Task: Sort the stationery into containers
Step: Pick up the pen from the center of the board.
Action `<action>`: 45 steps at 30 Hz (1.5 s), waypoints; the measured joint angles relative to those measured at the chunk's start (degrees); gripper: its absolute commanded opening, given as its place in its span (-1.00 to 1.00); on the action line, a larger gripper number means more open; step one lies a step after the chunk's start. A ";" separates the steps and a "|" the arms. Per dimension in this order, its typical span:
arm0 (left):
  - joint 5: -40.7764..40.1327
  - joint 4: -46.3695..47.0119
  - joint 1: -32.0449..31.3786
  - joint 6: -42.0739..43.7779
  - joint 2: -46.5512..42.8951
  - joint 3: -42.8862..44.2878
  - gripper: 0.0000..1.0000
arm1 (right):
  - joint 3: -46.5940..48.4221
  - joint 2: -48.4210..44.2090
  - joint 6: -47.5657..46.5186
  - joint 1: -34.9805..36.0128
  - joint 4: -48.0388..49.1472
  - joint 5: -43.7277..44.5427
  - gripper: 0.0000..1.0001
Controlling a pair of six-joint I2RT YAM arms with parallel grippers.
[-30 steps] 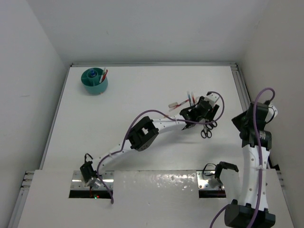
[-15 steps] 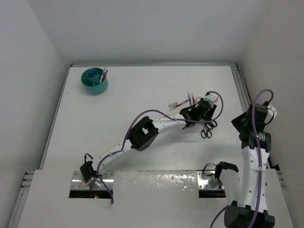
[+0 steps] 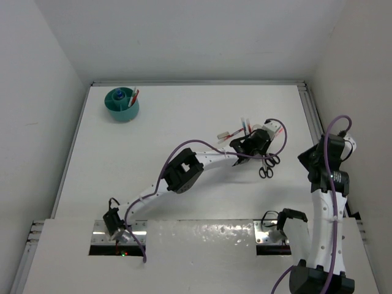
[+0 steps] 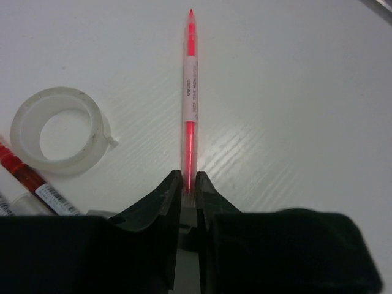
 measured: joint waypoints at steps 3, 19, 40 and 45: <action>1.09 1.07 0.02 3.02 -3.30 -5.60 -0.85 | -0.33 -0.33 0.02 0.00 -0.02 -0.02 -1.00; 11.58 4.92 0.83 12.96 -6.51 -10.27 -1.00 | -1.22 -2.49 0.07 0.00 -0.02 -0.02 -1.00; 20.39 4.50 9.46 35.19 -48.74 -53.77 -1.00 | -0.87 4.22 -10.69 6.62 4.61 -11.58 -1.00; 22.93 0.09 18.53 47.56 -70.44 -70.29 -1.00 | -0.81 13.05 -13.00 18.49 7.91 -13.44 -1.00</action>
